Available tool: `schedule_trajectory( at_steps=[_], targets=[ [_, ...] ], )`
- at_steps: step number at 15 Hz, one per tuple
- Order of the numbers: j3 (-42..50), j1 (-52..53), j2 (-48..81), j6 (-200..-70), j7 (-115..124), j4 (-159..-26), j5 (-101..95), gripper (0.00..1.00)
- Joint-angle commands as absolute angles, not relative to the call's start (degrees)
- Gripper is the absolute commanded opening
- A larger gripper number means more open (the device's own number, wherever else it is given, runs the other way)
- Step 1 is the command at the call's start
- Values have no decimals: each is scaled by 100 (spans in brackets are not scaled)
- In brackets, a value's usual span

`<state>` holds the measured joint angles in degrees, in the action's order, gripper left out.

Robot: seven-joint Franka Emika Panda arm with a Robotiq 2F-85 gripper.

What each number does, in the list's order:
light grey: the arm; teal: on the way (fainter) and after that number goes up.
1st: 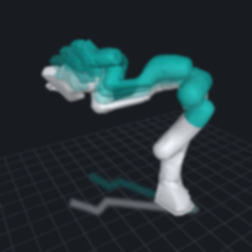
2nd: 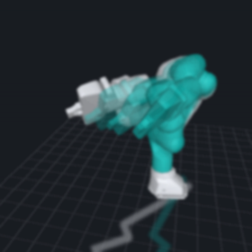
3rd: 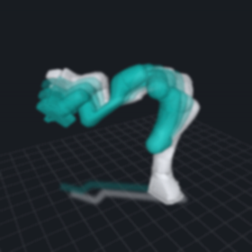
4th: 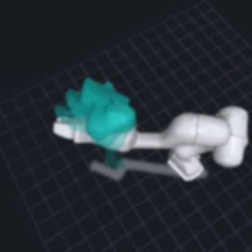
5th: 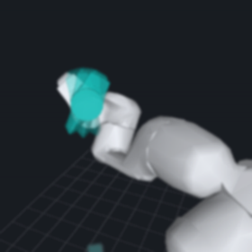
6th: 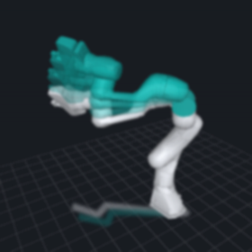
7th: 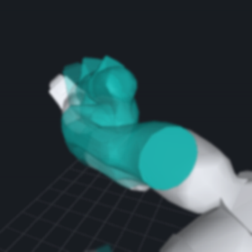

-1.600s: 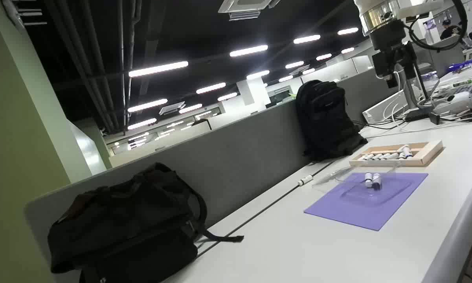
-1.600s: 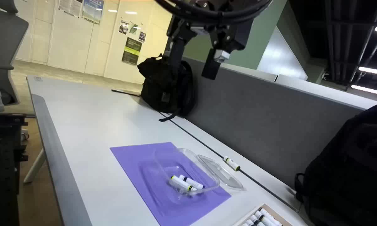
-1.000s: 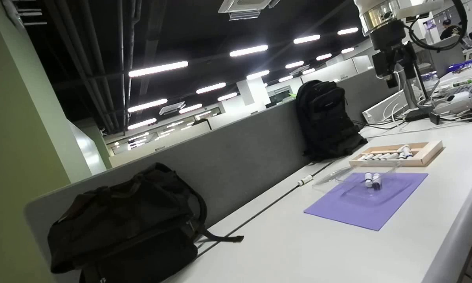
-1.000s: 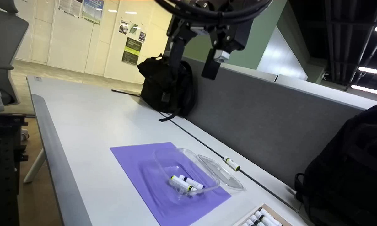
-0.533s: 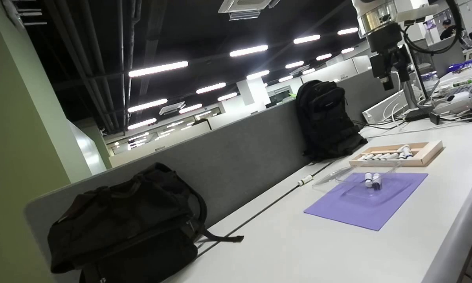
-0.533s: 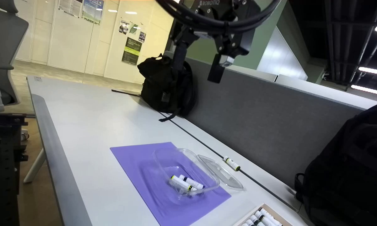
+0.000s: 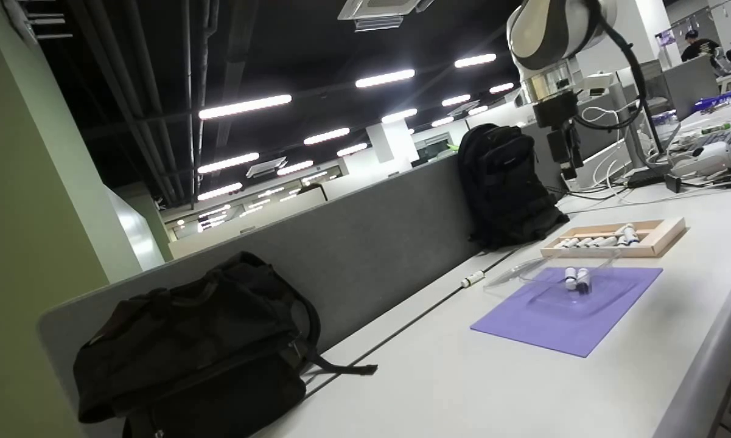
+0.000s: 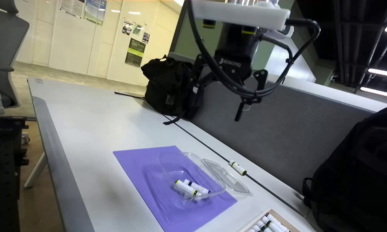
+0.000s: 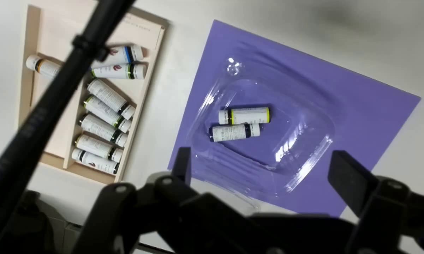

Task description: Put a bottle from the table in the clear container

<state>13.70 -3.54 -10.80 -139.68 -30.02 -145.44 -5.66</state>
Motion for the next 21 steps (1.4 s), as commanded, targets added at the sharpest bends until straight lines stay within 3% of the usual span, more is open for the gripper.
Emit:
schedule_trajectory(
  at_steps=[1,3,4,15,21],
  targets=[
    [1110,-404,243,-14050,-2953,-13354,-857,100],
    [959,-452,768,-13937,-2417,-12757,-1212,100],
    [950,-520,191,-14102,-2887,-13459,-922,100],
    [825,-602,886,-14133,-2820,-12740,-1131,100],
    [790,-857,2099,-14402,-4395,-11158,-1894,100]
  ],
)
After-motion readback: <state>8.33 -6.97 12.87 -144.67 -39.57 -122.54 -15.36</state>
